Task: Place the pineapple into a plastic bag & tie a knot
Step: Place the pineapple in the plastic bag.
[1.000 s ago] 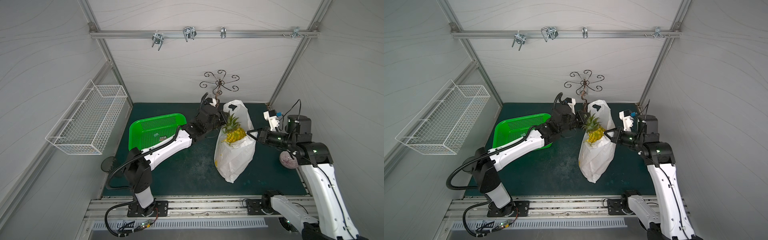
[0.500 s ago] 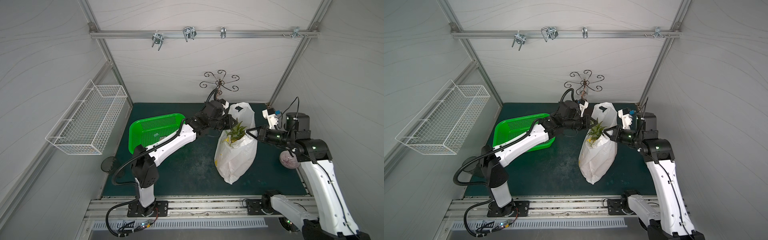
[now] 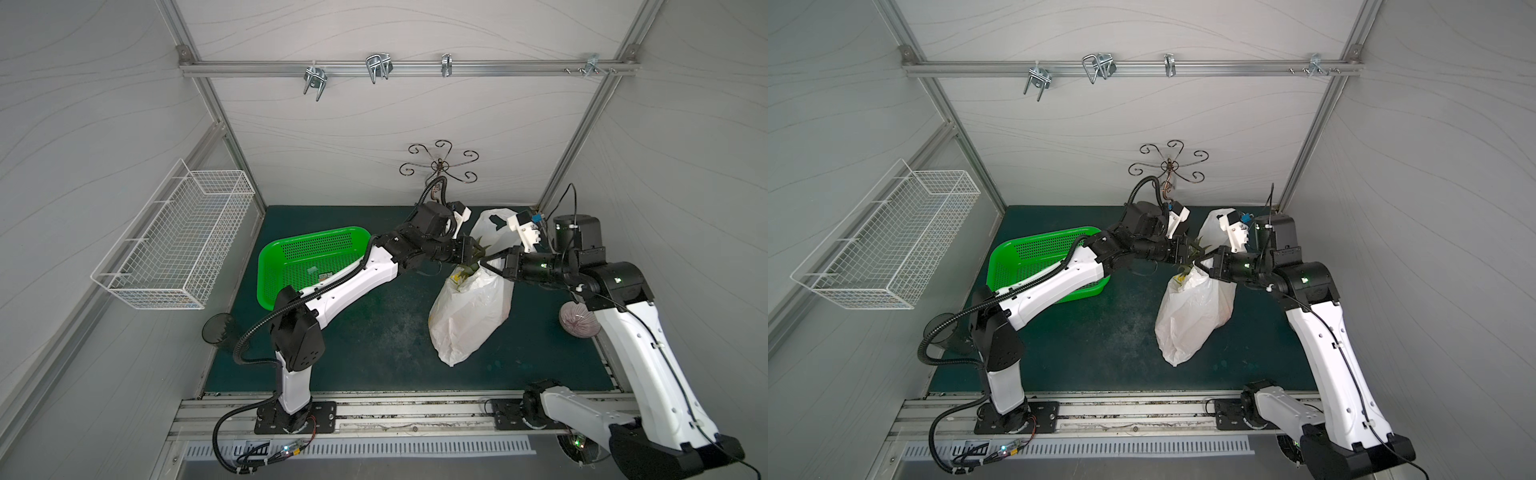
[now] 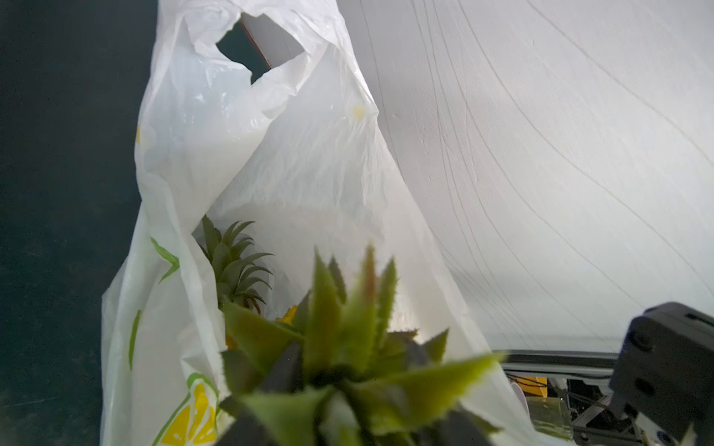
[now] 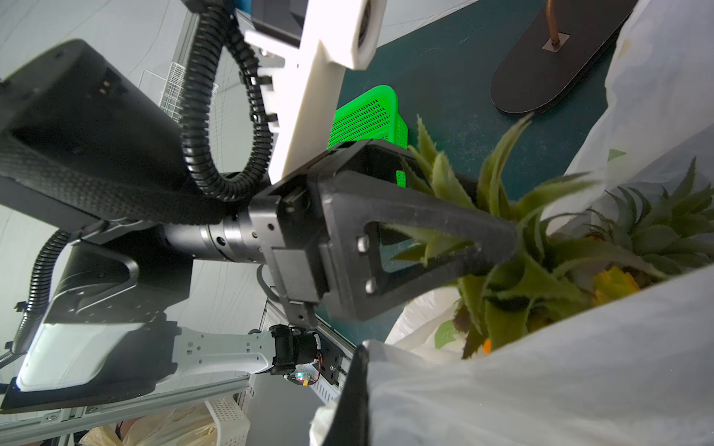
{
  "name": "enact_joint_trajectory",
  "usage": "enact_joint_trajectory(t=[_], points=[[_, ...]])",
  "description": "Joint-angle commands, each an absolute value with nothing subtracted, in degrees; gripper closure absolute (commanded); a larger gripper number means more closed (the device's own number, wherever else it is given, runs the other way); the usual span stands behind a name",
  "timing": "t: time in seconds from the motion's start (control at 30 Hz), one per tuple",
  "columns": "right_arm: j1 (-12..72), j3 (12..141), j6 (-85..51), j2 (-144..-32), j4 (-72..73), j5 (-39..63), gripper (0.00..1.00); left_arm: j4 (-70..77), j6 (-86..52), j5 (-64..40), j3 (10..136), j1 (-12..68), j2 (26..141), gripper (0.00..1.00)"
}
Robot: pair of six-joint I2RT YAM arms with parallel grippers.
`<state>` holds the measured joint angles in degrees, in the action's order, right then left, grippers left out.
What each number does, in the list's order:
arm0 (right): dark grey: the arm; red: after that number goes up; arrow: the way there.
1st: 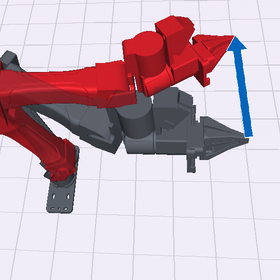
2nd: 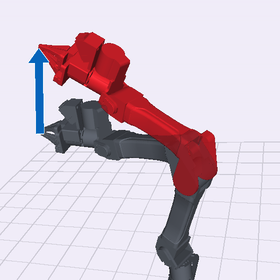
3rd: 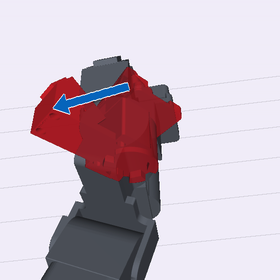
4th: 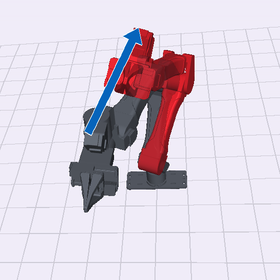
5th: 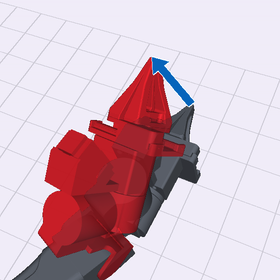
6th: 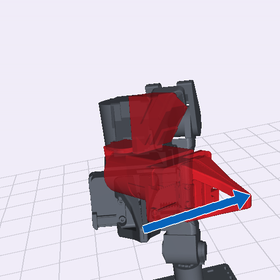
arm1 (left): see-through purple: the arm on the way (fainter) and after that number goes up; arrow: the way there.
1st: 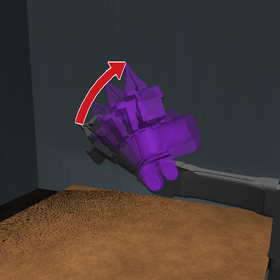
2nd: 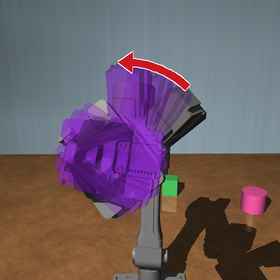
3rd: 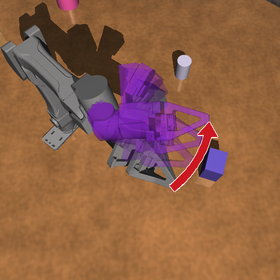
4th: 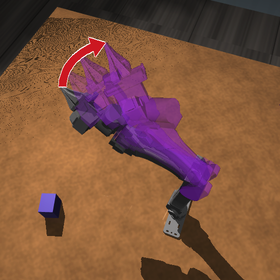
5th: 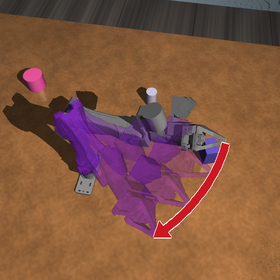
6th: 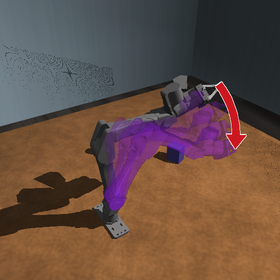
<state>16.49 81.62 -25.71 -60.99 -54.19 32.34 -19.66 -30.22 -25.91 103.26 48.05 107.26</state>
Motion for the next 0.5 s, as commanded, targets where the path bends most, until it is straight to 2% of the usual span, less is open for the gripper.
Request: enact_joint_trajectory(t=[0.0, 0.13, 0.3, 0.47], points=[[17.12, 83.14, -23.35, -59.41, -53.11, 32.39, 1.00, -20.38, -26.74, -30.41, 104.40, 48.33, 107.46, 0.76], [17.05, 80.13, -21.94, -56.99, -53.46, 30.30, 1.00, -22.80, -23.71, -31.08, 103.54, 47.25, 105.91, 1.00], [17.00, 80.88, -24.89, -59.14, -48.87, 30.24, 1.00, -23.79, -23.08, -34.97, 103.18, 45.24, 104.79, 1.00], [17.63, 86.06, -29.09, -66.16, -40.88, 34.08, 1.00, -24.43, -23.52, -37.23, 102.88, 42.13, 102.78, 1.00]])
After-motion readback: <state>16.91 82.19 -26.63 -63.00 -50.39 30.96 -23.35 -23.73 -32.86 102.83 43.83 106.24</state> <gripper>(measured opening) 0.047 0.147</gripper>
